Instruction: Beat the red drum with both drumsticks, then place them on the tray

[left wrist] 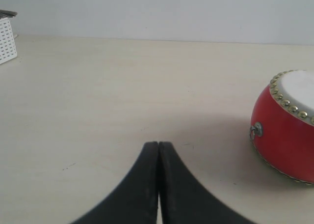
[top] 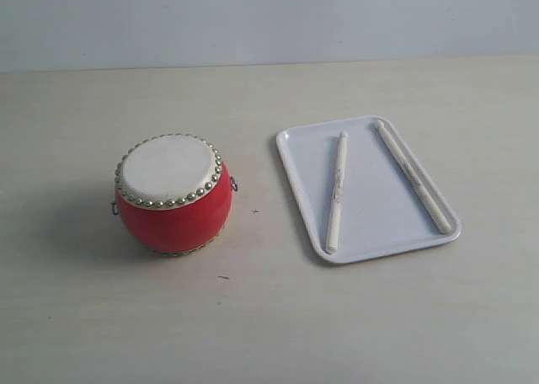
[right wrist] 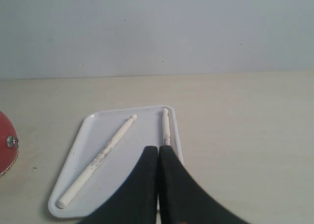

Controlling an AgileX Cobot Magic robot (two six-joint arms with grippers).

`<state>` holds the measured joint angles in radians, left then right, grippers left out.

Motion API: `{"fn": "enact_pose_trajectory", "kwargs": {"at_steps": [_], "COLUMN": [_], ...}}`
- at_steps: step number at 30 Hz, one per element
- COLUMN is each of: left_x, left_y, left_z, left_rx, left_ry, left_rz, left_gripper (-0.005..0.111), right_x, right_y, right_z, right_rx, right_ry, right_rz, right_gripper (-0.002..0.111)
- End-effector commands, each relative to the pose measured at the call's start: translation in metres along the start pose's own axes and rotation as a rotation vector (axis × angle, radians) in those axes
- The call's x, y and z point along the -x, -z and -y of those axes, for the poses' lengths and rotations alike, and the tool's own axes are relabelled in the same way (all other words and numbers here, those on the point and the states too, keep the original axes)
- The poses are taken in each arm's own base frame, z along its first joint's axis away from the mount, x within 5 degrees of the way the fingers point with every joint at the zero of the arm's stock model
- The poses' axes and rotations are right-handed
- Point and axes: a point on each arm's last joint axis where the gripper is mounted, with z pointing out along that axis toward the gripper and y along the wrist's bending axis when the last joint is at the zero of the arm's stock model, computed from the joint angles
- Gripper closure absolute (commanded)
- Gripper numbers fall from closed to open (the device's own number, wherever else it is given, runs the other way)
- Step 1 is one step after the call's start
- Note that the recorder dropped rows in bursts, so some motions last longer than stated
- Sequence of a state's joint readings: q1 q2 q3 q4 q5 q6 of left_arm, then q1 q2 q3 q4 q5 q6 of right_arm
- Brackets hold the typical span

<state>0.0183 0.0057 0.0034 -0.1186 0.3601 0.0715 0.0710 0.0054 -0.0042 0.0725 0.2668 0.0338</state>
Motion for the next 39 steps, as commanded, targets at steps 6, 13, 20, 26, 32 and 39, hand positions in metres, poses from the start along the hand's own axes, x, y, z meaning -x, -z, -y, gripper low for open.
{"fn": "enact_pose_trajectory", "kwargs": {"at_steps": [6, 13, 20, 26, 32, 39], "left_x": [0.0017, 0.0017, 0.0017, 0.0017, 0.0017, 0.0017], "left_y": [0.0008, 0.0008, 0.0008, 0.0008, 0.0008, 0.0008], "left_z": [0.0001, 0.0001, 0.0001, 0.0001, 0.0001, 0.0001], "left_rx": [0.0, 0.0, 0.0, 0.0, 0.0, 0.0], "left_ry": [0.003, 0.003, 0.003, 0.003, 0.003, 0.003], "left_rz": [0.014, 0.014, 0.014, 0.014, 0.014, 0.014], "left_gripper": [0.107, 0.107, 0.107, 0.107, 0.107, 0.107], "right_x": [-0.0011, -0.0011, -0.0011, -0.0011, -0.0011, -0.0011], "right_y": [0.0, 0.0, 0.0, 0.0, 0.0, 0.0], "right_z": [0.0007, 0.0007, 0.0007, 0.0007, 0.0007, 0.0007], "right_rx": [-0.008, -0.008, -0.008, -0.008, -0.008, -0.008], "right_ry": [0.012, 0.014, 0.011, 0.013, 0.013, 0.013], "right_rz": [0.002, 0.002, 0.002, 0.002, 0.002, 0.002], "right_gripper": [0.108, 0.108, 0.108, 0.108, 0.108, 0.108]}}
